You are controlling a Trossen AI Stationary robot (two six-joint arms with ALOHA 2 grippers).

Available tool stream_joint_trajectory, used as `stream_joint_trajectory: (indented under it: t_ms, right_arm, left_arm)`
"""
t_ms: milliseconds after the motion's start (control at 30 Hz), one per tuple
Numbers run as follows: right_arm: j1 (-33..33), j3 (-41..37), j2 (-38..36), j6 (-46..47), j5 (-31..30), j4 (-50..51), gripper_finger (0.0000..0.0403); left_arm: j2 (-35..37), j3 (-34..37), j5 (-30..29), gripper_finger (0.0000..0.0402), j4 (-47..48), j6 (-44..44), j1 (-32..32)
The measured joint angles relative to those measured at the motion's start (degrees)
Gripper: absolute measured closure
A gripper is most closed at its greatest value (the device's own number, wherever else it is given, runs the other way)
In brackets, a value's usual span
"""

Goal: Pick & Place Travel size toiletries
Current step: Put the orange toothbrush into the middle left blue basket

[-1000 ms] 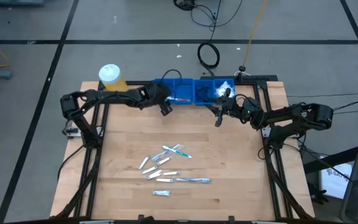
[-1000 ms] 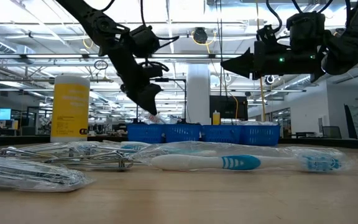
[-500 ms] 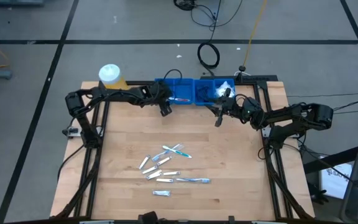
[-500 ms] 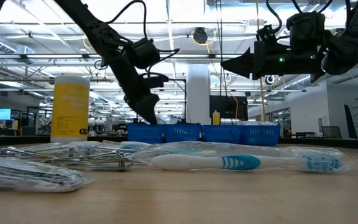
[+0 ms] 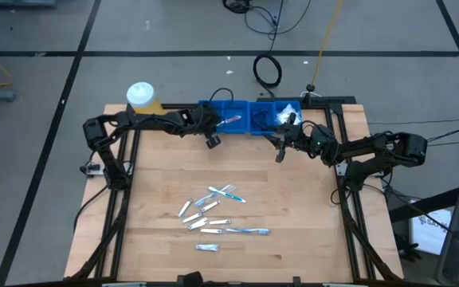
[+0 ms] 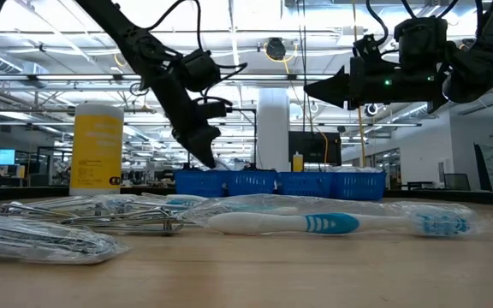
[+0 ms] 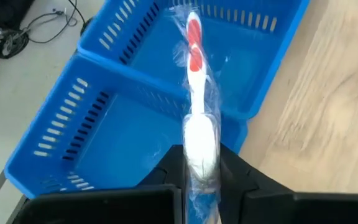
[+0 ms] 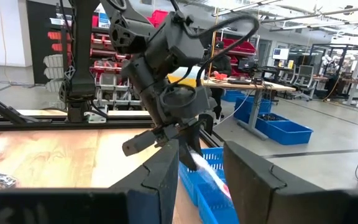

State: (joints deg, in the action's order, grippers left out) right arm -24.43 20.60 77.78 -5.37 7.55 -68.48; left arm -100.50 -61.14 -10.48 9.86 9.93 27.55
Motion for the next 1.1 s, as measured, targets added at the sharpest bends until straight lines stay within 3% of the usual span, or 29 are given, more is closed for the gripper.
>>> stream_joint_trajectory:
  t_ms: [267,433,667,900,1100]
  right_arm:
    - [0.0,0.0,0.0,-0.1,0.0,0.0,0.0287]
    - [0.0,0.0,0.0,-0.3,0.0,0.2,0.0287]
    - [0.0,0.0,0.0,-0.3,0.0,0.2,0.0287]
    - [0.0,0.0,0.0,0.0,0.0,0.2,0.0287]
    - [0.0,0.0,0.0,0.0,0.0,0.2,0.0287]
  left_arm:
    - [0.1,-5.4,-2.3,0.0343,1.5,-4.9,-1.5]
    - [0.1,-9.2,-3.6,0.0364,1.4,-12.1,-2.9]
    - [-1.1,-9.1,-6.1,0.0364,-8.4,-25.9,-5.0]
    - [-9.3,-6.8,-9.6,0.0364,-24.6,-31.1,-7.0]
    - [-14.1,-6.6,-14.0,0.0364,-26.6,-31.4,-7.2]
